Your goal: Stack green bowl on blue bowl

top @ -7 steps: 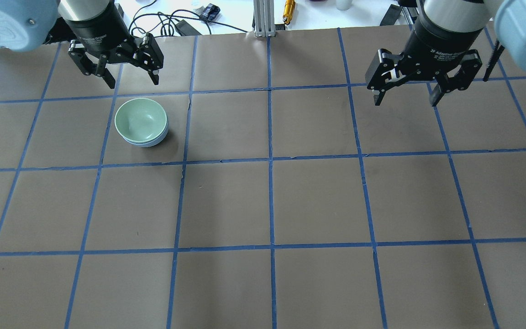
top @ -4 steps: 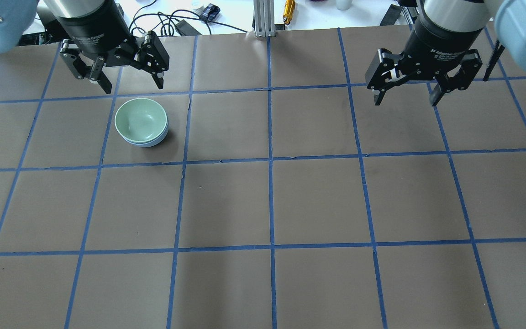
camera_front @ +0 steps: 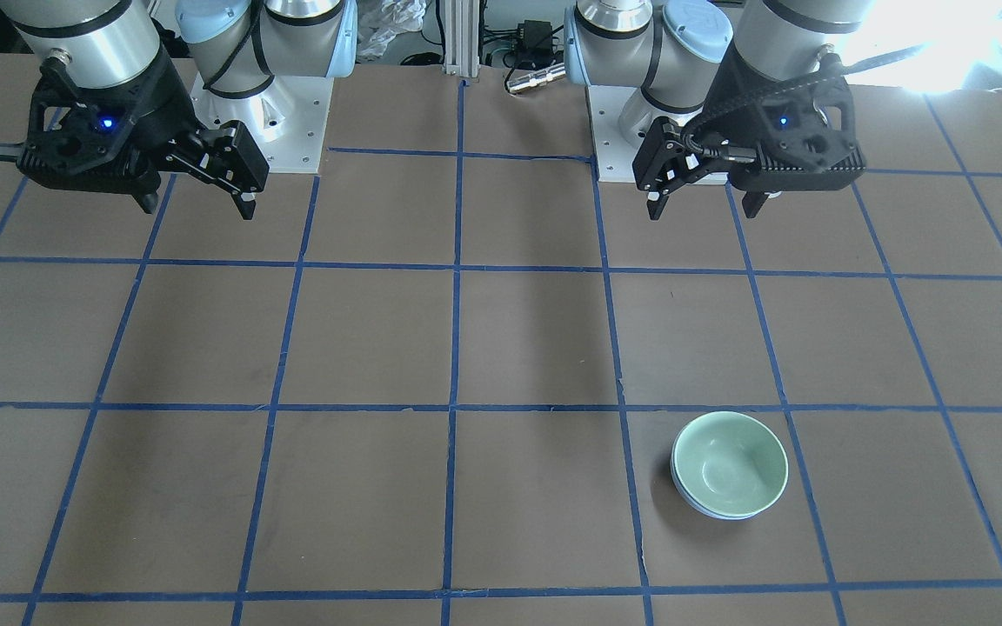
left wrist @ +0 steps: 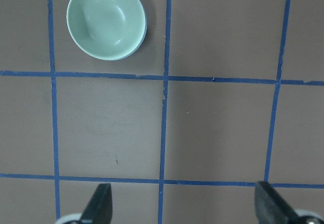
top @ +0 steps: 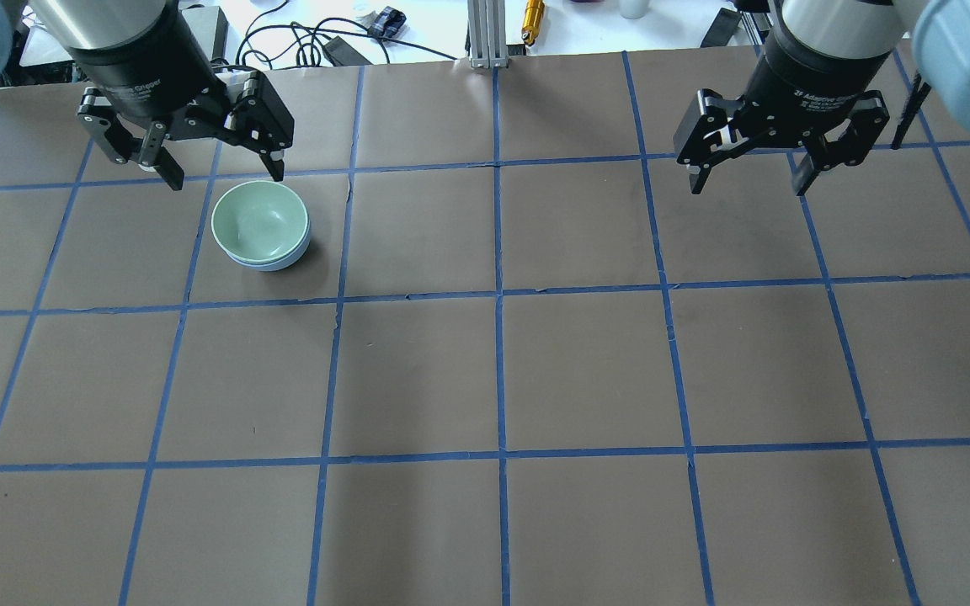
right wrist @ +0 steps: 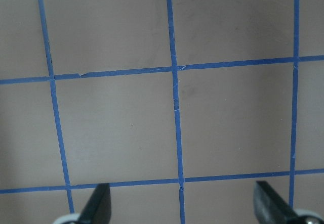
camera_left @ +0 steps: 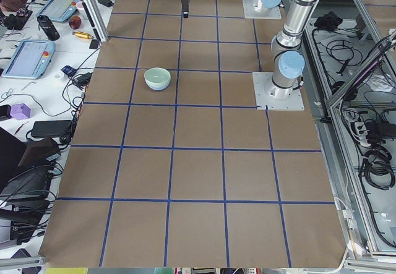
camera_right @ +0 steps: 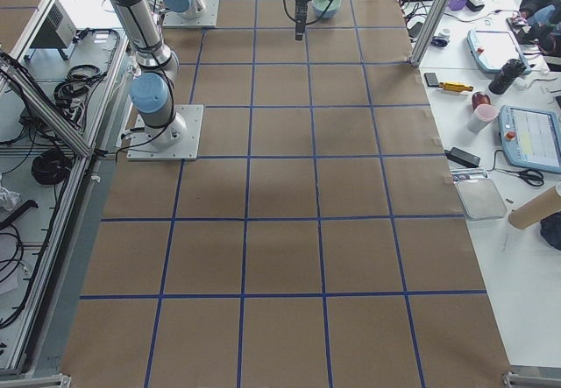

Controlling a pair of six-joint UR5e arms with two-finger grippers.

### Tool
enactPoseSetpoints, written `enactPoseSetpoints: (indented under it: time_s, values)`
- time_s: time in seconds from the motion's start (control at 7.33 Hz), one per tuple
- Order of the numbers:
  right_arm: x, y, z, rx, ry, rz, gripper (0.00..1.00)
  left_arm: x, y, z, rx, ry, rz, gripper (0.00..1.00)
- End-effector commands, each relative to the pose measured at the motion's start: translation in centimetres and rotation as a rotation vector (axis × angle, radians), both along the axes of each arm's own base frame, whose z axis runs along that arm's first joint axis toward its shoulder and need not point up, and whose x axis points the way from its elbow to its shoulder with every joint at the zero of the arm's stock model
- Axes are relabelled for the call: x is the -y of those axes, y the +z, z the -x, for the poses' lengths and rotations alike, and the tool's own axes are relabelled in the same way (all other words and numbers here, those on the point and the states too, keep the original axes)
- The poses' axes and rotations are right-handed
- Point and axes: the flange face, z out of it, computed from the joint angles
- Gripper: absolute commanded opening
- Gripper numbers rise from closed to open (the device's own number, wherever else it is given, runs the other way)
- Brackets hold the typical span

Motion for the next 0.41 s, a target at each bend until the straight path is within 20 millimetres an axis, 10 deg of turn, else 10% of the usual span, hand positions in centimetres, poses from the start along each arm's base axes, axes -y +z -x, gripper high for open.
enactPoseSetpoints:
  time_s: [0.0,0.27]
  values:
    - [-0.01,-0.01,0.00,0.000,0.000,-0.001,1.00,-0.02,-0.02,0.02,0.002,0.000,0.012,1.00]
    - [0.01,0.01,0.00,0.000,0.000,0.001,1.00,0.04,0.04,0.00,0.003,0.000,0.018,1.00]
